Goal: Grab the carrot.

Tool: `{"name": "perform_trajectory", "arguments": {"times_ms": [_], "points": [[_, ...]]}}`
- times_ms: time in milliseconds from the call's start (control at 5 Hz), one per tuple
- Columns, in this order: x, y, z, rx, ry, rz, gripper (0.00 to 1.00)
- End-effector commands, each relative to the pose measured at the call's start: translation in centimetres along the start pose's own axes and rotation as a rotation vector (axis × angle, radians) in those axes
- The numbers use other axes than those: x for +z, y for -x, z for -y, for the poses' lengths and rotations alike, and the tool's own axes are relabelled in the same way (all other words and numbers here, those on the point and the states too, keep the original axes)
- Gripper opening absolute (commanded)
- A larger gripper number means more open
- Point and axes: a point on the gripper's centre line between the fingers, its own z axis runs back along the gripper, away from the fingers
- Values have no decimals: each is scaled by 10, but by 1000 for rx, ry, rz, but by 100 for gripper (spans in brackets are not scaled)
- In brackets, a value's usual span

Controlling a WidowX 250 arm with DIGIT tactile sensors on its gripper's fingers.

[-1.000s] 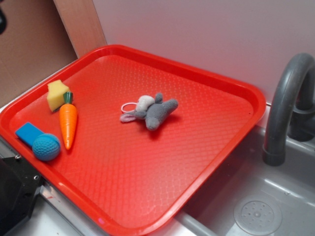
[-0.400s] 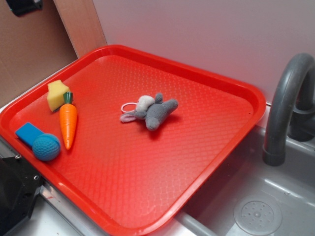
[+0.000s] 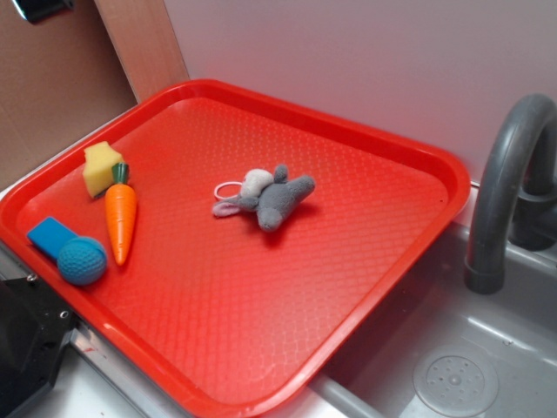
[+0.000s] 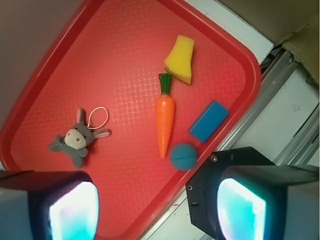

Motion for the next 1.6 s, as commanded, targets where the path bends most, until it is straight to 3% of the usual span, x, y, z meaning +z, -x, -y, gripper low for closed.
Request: {"name": "perform_trajectory", "arguments": {"times_ms": [0,200,600,800,1000,1200,1400], "points": [[-60,-24,-2,86,13,129,100],[-86,-32,-2,98,-23,135,100],[-151,-33,-1,36,-161,117,100],[-188,-23,-10,-13,-262,168,100],[-201,-15,-16,-33,-300,193,100],[-212,-13,-17,-69,-307,192,0],[-213,-12,-14,-91,-293,206,0]]}}
